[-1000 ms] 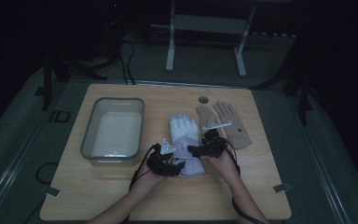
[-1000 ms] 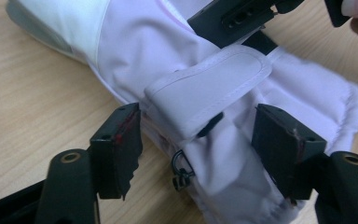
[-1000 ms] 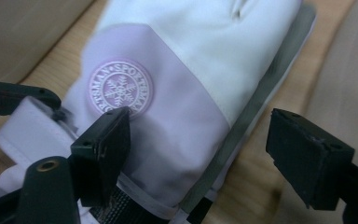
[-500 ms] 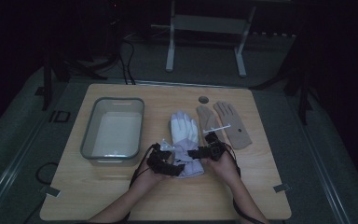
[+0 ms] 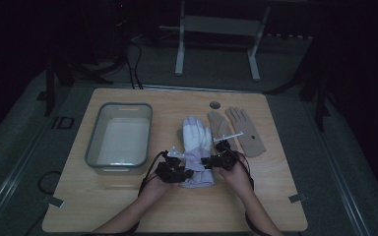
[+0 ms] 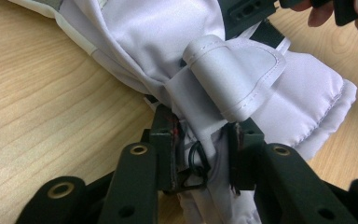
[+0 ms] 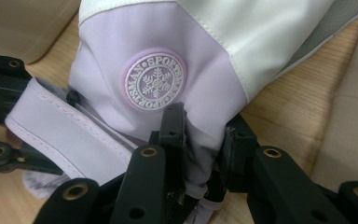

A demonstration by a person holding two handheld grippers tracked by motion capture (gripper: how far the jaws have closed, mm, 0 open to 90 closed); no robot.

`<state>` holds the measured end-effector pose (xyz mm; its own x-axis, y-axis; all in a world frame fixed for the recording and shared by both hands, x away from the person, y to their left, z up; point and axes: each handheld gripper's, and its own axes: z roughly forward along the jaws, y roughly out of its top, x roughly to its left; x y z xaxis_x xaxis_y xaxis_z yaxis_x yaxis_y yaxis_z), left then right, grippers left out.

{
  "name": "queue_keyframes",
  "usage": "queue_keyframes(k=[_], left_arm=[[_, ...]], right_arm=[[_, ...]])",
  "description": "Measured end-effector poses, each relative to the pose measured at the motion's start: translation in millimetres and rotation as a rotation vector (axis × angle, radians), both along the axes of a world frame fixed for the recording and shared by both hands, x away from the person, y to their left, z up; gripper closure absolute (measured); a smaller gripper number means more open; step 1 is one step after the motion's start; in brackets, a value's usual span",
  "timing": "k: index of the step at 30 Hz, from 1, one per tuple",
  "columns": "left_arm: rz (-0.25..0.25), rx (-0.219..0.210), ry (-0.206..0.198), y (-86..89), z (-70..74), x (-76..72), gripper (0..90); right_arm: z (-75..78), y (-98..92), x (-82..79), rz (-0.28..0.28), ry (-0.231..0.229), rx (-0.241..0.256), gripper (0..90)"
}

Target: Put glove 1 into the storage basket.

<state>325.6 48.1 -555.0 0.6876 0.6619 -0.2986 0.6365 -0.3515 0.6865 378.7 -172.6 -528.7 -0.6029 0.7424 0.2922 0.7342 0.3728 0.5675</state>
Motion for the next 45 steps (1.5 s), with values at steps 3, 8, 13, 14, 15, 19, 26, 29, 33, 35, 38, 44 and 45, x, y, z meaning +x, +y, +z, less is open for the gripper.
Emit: queue_keyframes(k=[3, 8, 13, 14, 15, 19, 26, 29, 33, 35, 38, 44, 45], left_arm=[[-0.013, -0.002, -0.004, 1.2, 3.4, -0.6, 71.3], [-0.016, 0.009, -0.012, 2.4, 14.3, -1.1, 71.3], [-0.021, 0.012, -0.018, 4.6, 25.9, -1.1, 71.3], [-0.023, 0.015, -0.024, 5.5, 28.4, -1.0, 71.3], [-0.023, 0.014, -0.028, 6.0, 31.0, -0.9, 71.3], [-0.028, 0.017, -0.044, 9.5, 43.3, 0.1, 71.2], [-0.028, 0.033, -0.083, 16.3, 65.1, 2.0, 71.2], [-0.029, 0.032, -0.09, 20.9, 73.4, 3.8, 71.3], [-0.033, 0.022, -0.1, 27.1, 82.6, 7.1, 71.2], [-0.039, 0.012, -0.094, 30.5, 86.8, 10.3, 71.2], [-0.046, 0.016, -0.102, 34.3, 92.9, 13.5, 71.2], [-0.047, 0.061, -0.162, 40.8, 105.0, 12.6, 71.2], [-0.043, 0.065, -0.172, 42.7, 106.2, 12.1, 71.1]], right_arm=[[4.3, -0.6, -1.7, 0.002, -0.002, 0.01, 74.8], [11.5, -1.6, -4.4, 0.0, -0.019, 0.025, 74.8], [23.1, -1.3, -6.8, 0.0, -0.036, 0.043, 74.8], [23.1, -1.3, -6.8, 0.0, -0.036, 0.043, 74.8], [25.7, -0.9, -7.2, 0.002, -0.044, 0.043, 74.8], [35.7, 0.4, -7.7, 0.003, -0.063, 0.059, 74.8], [56.6, 5.8, -7.3, 0.006, -0.108, 0.078, 74.8], [65.1, 9.8, -6.5, 0.007, -0.125, 0.083, 74.8], [76.4, 15.1, -5.4, 0.011, -0.144, 0.083, 74.9], [81.6, 17.2, -4.1, 0.013, -0.149, 0.084, 75.0], [90.5, 21.1, -2.5, 0.012, -0.163, 0.087, 75.0], [98.6, 28.2, -0.9, 0.009, -0.181, 0.096, 75.1], [99.9, 29.8, -0.7, 0.012, -0.188, 0.098, 75.1]])
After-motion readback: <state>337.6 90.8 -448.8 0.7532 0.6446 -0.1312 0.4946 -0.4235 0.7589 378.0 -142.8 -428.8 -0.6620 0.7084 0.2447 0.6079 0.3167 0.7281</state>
